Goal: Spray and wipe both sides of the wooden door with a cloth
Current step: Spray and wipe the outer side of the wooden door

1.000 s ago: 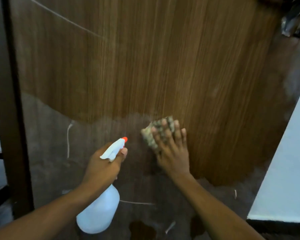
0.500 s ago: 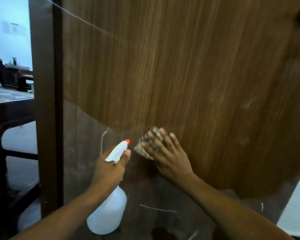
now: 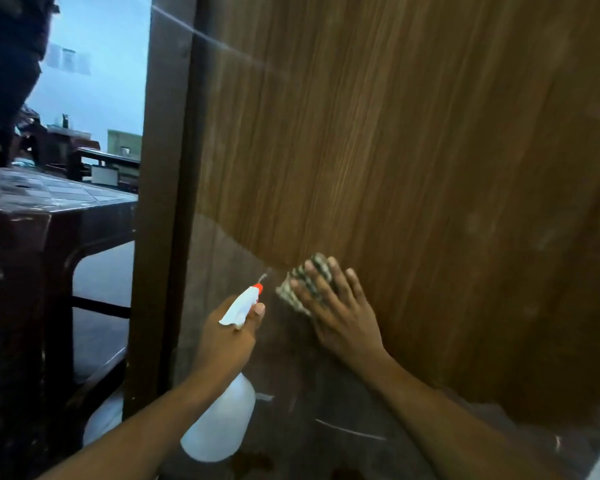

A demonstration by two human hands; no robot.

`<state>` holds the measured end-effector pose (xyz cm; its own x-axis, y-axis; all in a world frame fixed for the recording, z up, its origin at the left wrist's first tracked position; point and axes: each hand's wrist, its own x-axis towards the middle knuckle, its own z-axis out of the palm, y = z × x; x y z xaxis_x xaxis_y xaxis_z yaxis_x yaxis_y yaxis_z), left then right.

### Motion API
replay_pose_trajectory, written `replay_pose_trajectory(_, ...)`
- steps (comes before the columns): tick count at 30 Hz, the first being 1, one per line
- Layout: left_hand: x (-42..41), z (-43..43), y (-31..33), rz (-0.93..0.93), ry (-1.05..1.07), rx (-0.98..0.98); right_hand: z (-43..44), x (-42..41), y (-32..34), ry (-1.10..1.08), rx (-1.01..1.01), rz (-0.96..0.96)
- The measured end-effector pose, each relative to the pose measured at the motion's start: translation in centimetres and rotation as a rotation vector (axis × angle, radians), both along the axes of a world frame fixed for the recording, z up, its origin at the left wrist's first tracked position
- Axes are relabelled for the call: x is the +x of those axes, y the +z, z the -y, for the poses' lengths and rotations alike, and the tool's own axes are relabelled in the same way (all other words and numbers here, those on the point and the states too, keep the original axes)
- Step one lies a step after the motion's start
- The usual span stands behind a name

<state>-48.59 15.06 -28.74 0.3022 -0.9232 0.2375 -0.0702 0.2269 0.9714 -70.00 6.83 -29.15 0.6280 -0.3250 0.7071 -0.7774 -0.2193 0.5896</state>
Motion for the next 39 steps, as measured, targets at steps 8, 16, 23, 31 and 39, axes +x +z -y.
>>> replay_pose_trajectory(8, 3.7, -0.2, -0.2, 0.023, 0.083, 0.035, -1.6, -2.0, 0.3, -0.125, 0.006, 0.036)
replay_pose_trajectory(16, 7.4, 0.5, -0.5, 0.059, 0.072, -0.049, 1.3, 7.9, -1.8, -0.031, 0.060, -0.216)
replay_pose_trajectory(23, 10.5, 0.3, -1.6, 0.090, 0.102, -0.036, 0.3, 6.5, 2.7, -0.057, 0.041, -0.114)
replay_pose_trajectory(31, 13.6, 0.7, -2.8, 0.122, 0.093, -0.100, 3.9, 18.9, 1.4, 0.066, 0.039, -0.128)
replay_pose_trajectory(39, 15.4, -1.5, -4.6, 0.144, 0.032, -0.070, 1.4, 12.3, -4.7, 0.002, 0.046, -0.136)
